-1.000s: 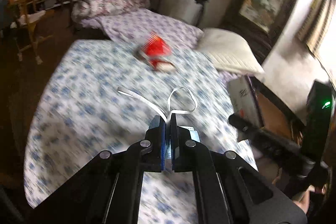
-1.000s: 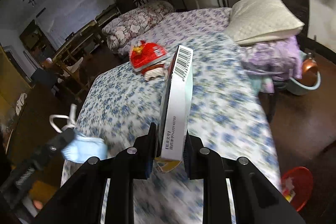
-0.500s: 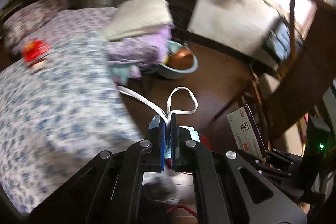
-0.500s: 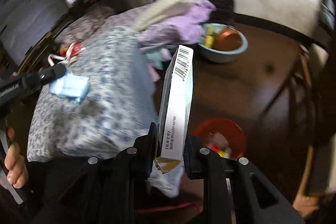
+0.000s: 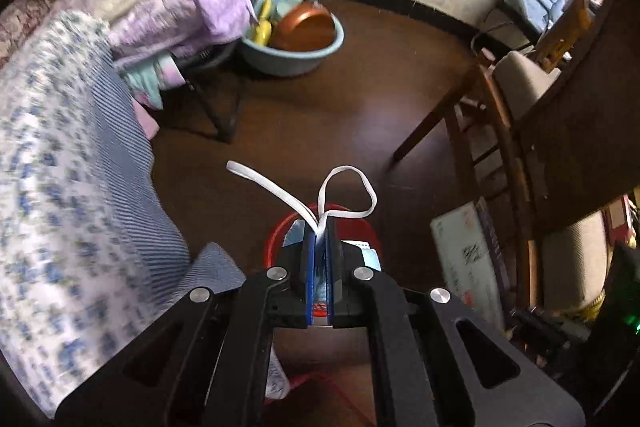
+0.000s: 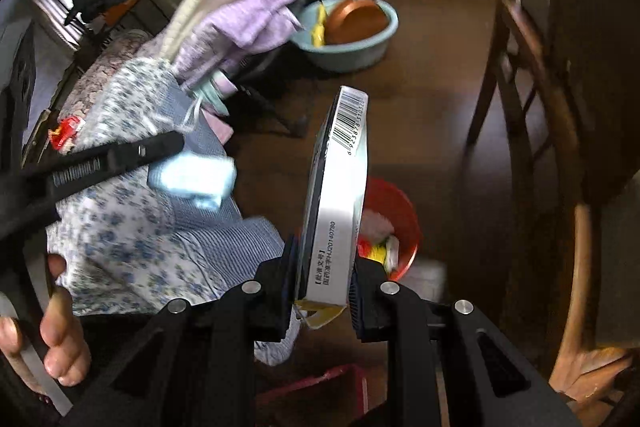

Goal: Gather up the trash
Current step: 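Carry the medicine box and blue mask with both tools to the wastebasket, then open the right tool to drop the box while the left tool drops the mask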

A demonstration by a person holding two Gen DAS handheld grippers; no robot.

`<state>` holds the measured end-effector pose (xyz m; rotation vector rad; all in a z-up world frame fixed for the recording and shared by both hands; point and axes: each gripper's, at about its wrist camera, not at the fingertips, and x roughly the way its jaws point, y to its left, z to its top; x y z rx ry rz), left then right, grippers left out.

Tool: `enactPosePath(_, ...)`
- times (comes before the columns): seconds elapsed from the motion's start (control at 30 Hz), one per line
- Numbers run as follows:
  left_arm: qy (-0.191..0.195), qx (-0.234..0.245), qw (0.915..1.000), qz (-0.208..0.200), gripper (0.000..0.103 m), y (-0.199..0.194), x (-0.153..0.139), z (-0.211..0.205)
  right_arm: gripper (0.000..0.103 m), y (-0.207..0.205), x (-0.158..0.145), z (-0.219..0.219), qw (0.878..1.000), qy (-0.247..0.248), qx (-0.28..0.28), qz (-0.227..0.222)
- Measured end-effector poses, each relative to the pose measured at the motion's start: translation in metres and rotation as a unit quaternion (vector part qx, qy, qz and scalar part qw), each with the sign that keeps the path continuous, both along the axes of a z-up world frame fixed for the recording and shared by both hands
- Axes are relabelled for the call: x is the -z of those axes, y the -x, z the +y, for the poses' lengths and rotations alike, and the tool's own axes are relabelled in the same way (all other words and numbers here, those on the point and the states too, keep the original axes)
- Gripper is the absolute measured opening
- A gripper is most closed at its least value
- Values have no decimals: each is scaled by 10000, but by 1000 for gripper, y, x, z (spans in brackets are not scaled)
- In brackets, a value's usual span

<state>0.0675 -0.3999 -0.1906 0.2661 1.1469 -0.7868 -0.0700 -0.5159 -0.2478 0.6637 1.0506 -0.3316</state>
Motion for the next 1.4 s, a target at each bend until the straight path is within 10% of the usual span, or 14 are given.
enactPosePath(0.4,-707,-3,9953,655,5,-25,96,-25,23,-40,145,-1,9896,-946,64,1082)
enactPosePath(0.7,-835,31,9936,760,5,-31,116,-34,29,-55,163,-1,9897,-762,-4,1215)
enactPosePath(0.83,-903,35,9924,832,5,-32,125,-39,54,-59,168,-5,9902,-500,-44,1303)
enactPosePath(1.4,-1072,528,9866,1115,20,-16,147,-56,56,-4,163,3,9814,-651,-285,1782)
